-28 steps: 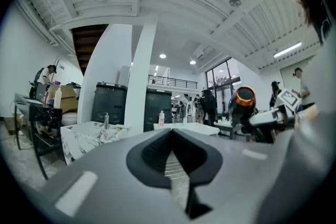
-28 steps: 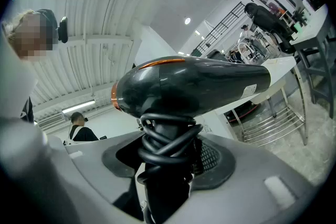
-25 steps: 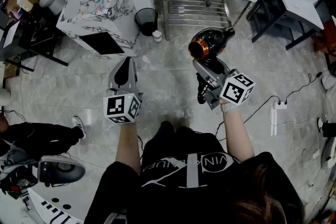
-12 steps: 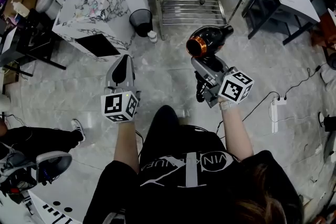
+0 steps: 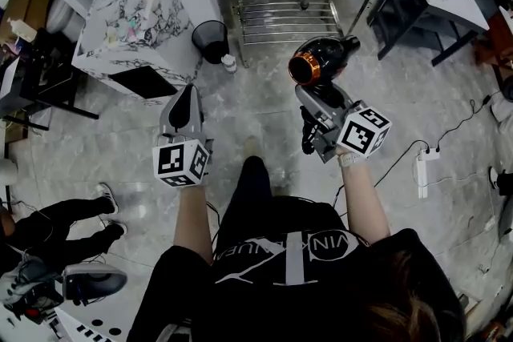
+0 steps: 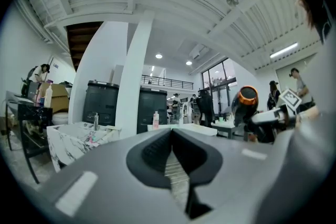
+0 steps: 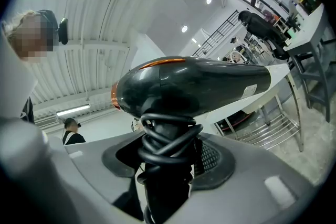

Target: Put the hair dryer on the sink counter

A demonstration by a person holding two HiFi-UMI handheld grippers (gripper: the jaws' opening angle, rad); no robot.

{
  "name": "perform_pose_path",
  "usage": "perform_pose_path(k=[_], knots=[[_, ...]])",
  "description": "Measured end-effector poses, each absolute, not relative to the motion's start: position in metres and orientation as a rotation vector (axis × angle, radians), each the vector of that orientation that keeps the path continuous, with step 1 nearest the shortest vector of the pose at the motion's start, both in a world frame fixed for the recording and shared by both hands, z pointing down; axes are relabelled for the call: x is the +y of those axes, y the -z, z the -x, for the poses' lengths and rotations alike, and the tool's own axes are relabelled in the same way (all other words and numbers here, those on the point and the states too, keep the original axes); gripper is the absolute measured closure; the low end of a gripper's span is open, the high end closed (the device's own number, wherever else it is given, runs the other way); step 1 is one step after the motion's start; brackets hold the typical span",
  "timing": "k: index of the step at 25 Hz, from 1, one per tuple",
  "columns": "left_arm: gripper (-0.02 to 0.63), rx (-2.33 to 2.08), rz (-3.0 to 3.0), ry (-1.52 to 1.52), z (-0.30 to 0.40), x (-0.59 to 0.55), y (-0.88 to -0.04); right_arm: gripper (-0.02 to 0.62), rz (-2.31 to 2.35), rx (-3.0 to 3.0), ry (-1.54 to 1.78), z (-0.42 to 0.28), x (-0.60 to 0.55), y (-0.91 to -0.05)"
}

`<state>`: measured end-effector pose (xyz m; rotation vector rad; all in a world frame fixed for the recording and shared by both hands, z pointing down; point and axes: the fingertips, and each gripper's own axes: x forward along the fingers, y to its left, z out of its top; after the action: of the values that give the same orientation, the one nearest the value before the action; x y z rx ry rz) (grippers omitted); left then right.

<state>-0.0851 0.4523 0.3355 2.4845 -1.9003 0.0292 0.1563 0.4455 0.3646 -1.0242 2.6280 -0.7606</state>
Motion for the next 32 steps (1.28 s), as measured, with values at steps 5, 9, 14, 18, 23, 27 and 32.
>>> perform_pose_path(k=[5,9,14,18,23,27,32], knots=[[0.606,-1.874,-2.474,-0.029,0.094,0.385,-0.345,0.339,1.048,2.639,0.765,-0.150,0.386,-0.370],[0.606,-1.851,-2.483,-0.016,0.106,0.329,-0.341,0.339,1.061,2.632,0.776,-0.136,0.338,-0.370],[0.606,-1.822,-2.492,-0.001,0.119,0.271,-0.339,0.339,1.081,2.625,0.788,-0.121,0.288,-0.371],[0.606,-1.799,-2.493,-0.013,0.131,0.230,-0.343,0.339,1.103,2.611,0.808,-0.110,0.249,-0.374],[0.606,-1.790,-2.500,-0.014,0.149,0.183,-0.344,0.339,1.121,2.603,0.811,-0.093,0.204,-0.376],[0.606,-1.779,-2.514,-0.004,0.161,0.156,-0.349,0.339,1.124,2.601,0.803,-0.078,0.178,-0.380],[0.606,-1.750,-2.508,-0.003,0.163,0.136,-0.358,0.339,1.121,2.614,0.806,-0.066,0.157,-0.381]])
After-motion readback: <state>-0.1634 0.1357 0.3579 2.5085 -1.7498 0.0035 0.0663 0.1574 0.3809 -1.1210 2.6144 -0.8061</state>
